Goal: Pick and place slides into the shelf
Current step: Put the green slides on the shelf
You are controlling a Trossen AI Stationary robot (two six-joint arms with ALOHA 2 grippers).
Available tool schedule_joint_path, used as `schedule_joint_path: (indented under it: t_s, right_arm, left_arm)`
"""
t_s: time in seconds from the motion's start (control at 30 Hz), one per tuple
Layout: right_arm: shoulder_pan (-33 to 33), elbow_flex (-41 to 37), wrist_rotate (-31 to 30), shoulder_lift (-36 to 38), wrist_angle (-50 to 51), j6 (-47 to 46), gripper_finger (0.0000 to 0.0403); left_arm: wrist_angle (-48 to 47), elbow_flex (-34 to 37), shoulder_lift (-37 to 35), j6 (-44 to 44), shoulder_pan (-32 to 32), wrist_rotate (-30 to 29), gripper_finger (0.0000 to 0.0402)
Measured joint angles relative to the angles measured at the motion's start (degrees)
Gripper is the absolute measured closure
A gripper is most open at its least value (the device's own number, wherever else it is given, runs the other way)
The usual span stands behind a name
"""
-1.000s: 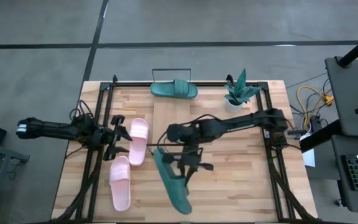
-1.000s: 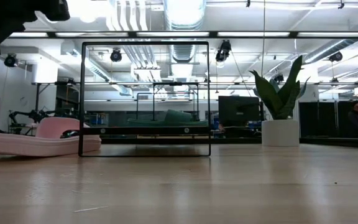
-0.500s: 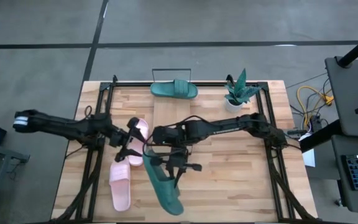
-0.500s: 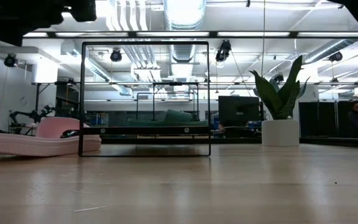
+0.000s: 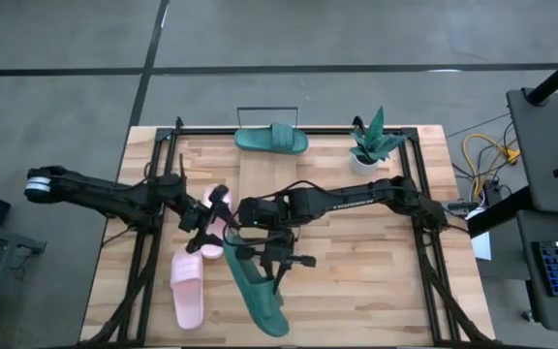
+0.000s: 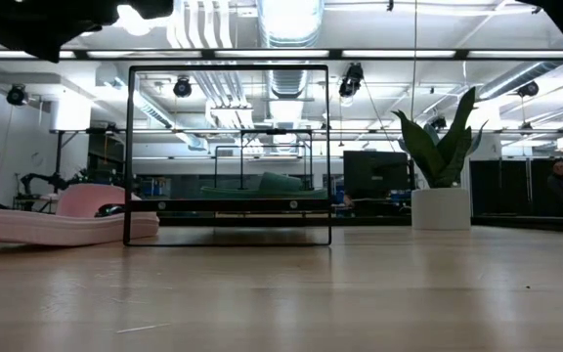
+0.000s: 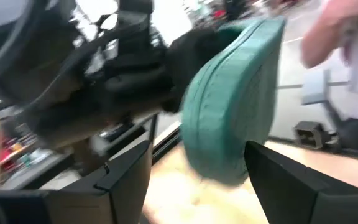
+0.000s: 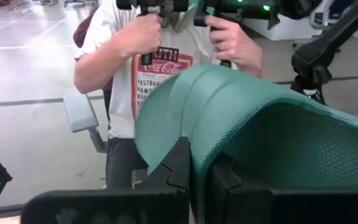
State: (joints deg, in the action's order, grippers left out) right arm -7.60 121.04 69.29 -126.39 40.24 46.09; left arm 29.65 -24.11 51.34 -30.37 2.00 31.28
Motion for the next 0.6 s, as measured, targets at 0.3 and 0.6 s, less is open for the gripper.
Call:
schedule_joint_path:
  t_s: [0.3,0.6]
  right_arm:
    - [0.49,-0.05,-0.45,0.00,3.12,1.99,0.0392]
    - [0.49,-0.05,-2.20,0.02,3.77,2.16,0.0392]
  left_arm:
    - [-0.11,-3.69,6.25,0.00,0.04,5.27,0.0159]
    - [-0.51,-5.17,8.78,-0.06,-0.03,5.77,0.0229]
